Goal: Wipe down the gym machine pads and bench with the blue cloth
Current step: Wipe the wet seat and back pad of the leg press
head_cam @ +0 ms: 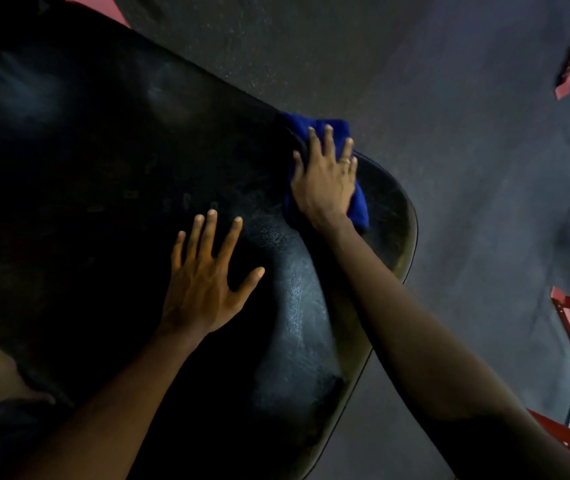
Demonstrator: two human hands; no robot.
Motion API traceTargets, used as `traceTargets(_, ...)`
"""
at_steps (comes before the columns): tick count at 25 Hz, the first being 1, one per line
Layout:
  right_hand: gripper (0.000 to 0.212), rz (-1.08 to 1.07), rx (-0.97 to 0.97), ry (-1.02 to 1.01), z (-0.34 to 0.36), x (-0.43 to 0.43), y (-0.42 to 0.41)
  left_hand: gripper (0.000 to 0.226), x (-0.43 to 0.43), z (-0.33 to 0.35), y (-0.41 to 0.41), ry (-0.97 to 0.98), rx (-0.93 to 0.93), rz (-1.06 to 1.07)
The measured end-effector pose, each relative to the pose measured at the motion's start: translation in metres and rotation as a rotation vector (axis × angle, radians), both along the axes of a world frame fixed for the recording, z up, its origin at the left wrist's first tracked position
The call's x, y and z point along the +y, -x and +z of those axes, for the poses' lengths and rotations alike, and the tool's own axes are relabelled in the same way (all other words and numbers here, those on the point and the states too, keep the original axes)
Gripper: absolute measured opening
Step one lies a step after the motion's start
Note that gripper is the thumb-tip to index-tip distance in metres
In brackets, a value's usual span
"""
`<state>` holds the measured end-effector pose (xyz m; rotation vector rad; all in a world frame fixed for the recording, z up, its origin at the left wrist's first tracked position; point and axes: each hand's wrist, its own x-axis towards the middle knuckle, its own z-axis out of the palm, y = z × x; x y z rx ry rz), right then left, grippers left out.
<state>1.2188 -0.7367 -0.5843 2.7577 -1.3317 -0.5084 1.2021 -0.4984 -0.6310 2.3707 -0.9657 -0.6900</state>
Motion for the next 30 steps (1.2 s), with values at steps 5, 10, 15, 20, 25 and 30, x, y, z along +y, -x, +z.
traceTargets(5,0.057,0.177,-0.010,-0.023,0.016,-0.005,0.022,0.083,0.001,0.000,0.000,-0.002,-0.014,-0.006)
traceTargets(10,0.056,-0.156,-0.079,0.098,0.070,-0.023,0.098,0.083,0.001,0.000,0.000,0.007,-0.004,-0.001)
traceTargets(15,0.054,-0.190,-0.096,0.105,0.011,-0.005,-0.004,0.081,0.003,0.001,-0.001,0.010,0.021,-0.001)
traceTargets(20,0.056,0.124,-0.034,-0.081,-0.051,0.036,-0.093,0.075,0.006,-0.002,-0.006,0.094,0.096,0.037)
traceTargets(25,0.061,0.022,-0.084,0.056,0.014,-0.016,0.002,0.074,0.048,-0.031,-0.064,0.069,0.002,0.081)
traceTargets(30,0.057,-0.290,-0.094,0.222,0.015,-0.011,0.012,0.084,0.111,-0.073,-0.124,-0.151,0.061,0.137)
